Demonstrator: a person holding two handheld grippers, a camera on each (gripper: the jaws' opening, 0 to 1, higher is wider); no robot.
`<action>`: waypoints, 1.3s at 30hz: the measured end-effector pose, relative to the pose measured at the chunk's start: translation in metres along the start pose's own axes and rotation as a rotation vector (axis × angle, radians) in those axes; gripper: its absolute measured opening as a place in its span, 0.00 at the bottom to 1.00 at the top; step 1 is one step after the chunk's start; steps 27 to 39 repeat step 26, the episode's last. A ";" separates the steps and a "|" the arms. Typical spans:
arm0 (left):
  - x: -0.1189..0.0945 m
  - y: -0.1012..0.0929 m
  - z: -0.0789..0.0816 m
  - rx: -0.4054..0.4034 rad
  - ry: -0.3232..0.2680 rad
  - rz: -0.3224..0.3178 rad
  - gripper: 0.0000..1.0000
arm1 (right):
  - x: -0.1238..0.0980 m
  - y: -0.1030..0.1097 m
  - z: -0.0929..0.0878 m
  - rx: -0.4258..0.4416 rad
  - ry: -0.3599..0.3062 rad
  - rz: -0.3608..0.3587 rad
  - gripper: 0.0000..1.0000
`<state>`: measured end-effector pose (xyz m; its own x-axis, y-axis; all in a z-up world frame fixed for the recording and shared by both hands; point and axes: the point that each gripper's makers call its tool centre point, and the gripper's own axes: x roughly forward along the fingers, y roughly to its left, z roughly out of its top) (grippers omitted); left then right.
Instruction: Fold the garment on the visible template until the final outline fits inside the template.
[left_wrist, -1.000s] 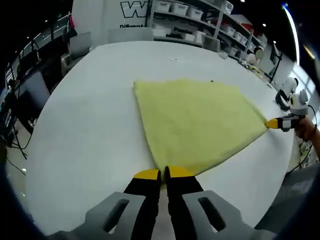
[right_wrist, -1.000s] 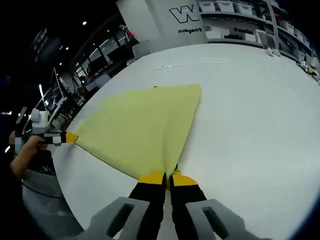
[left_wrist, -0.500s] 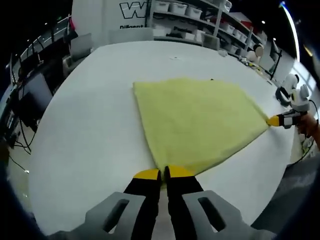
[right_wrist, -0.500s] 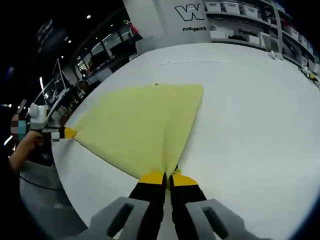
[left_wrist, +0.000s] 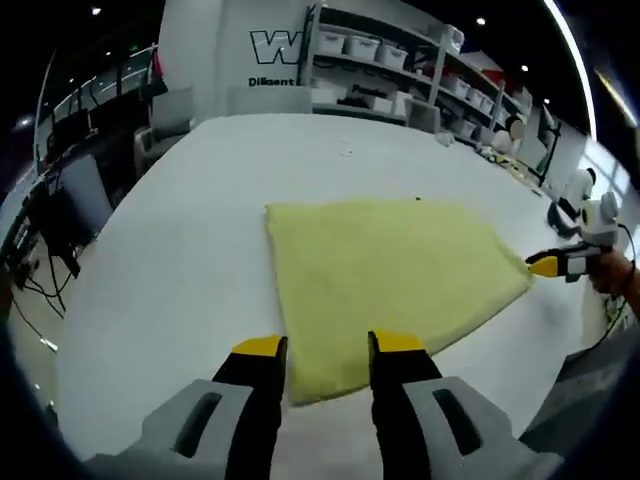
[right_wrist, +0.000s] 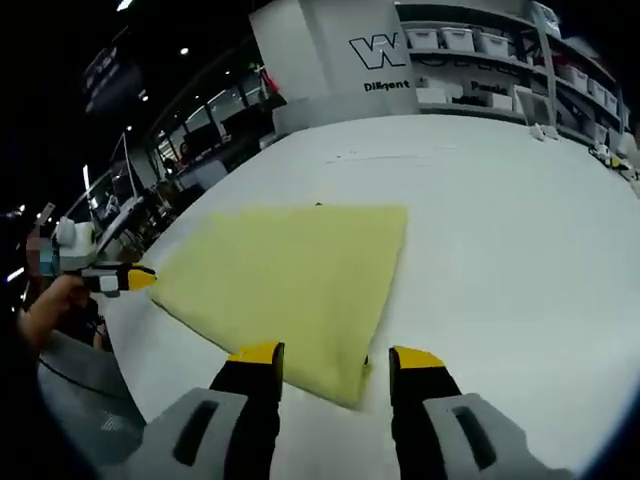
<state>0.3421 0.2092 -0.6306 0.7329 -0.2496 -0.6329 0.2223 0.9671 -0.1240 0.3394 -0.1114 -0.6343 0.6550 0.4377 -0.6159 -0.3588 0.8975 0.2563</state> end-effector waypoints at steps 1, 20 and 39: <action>-0.003 -0.003 0.003 0.010 -0.010 -0.008 0.41 | -0.002 0.003 0.002 -0.009 -0.004 0.005 0.46; -0.053 -0.048 0.032 0.058 -0.114 -0.142 0.94 | -0.052 0.063 0.022 -0.135 -0.076 0.021 0.99; -0.068 -0.051 0.034 0.020 -0.152 -0.153 0.99 | -0.068 0.077 0.025 -0.118 -0.092 0.036 0.99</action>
